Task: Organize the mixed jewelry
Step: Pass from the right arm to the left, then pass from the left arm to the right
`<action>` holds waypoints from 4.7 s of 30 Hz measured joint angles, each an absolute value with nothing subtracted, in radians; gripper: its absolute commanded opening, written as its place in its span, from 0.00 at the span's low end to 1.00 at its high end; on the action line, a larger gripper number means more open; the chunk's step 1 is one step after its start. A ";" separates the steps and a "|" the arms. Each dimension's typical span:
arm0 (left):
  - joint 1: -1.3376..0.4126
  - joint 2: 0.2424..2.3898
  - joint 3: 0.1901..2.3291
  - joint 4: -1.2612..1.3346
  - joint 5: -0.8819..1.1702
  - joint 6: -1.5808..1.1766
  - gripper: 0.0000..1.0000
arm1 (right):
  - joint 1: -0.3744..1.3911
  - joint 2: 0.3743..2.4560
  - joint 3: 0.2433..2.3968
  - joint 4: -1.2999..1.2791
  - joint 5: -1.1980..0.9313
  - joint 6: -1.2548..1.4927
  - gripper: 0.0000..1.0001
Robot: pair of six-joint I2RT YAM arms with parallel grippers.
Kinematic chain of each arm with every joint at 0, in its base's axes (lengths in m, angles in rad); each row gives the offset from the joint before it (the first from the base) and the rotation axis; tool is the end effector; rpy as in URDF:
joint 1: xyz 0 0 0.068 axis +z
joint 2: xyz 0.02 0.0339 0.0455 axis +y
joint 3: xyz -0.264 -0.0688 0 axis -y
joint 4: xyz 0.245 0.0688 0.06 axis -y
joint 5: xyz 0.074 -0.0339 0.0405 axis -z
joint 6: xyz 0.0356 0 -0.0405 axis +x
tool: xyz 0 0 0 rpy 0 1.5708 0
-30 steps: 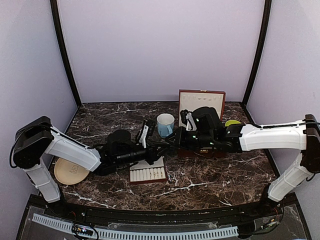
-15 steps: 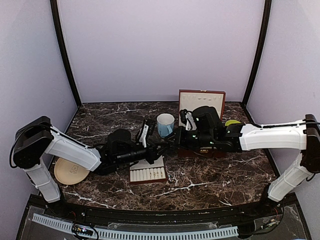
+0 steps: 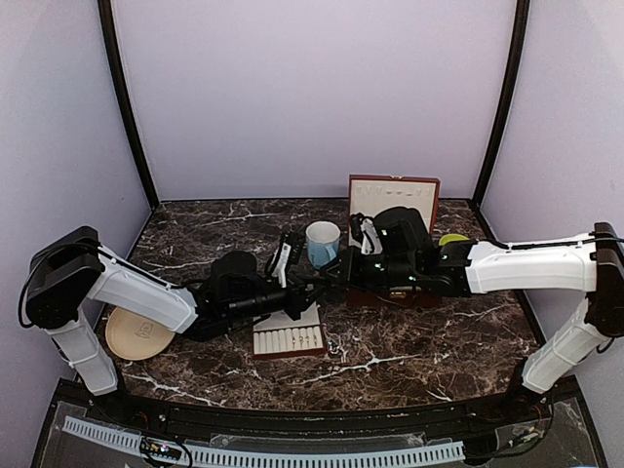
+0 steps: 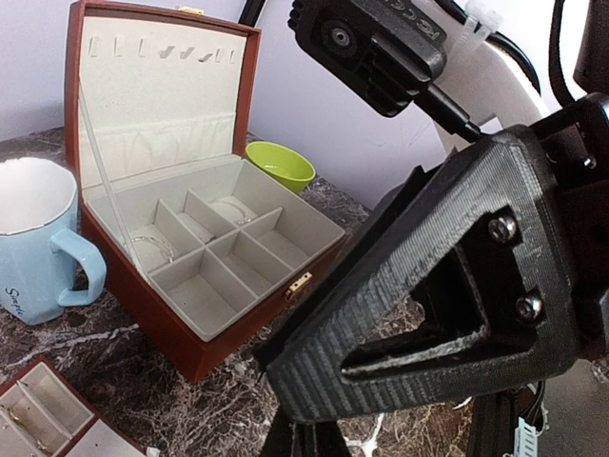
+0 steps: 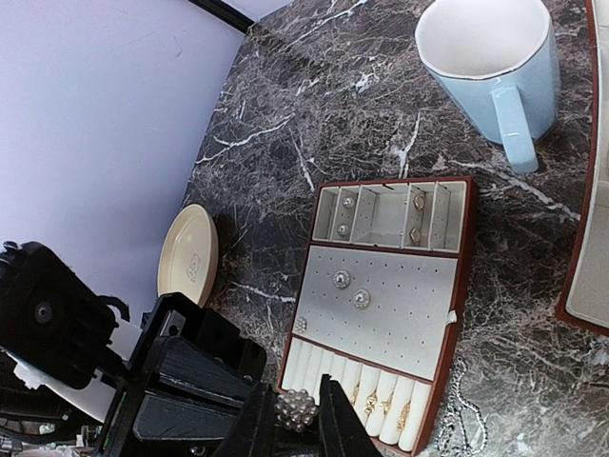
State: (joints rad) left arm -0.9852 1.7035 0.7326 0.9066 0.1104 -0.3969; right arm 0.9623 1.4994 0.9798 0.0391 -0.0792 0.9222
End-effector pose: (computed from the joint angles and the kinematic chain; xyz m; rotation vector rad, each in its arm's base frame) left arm 0.1912 -0.2955 0.1998 0.5979 1.6589 -1.1274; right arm 0.1925 0.2812 0.2566 -0.1011 2.2924 1.1787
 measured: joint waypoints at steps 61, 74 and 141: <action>-0.616 1.317 0.804 0.094 0.954 -0.056 0.00 | 0.939 1.600 1.134 0.108 -0.529 0.692 0.54; -0.632 1.327 0.804 0.072 0.949 -0.033 0.00 | 0.962 1.661 1.169 0.125 -0.586 0.698 0.57; -0.640 1.328 0.821 0.027 0.846 -0.012 0.50 | 0.991 1.726 1.234 0.091 -0.509 0.719 0.10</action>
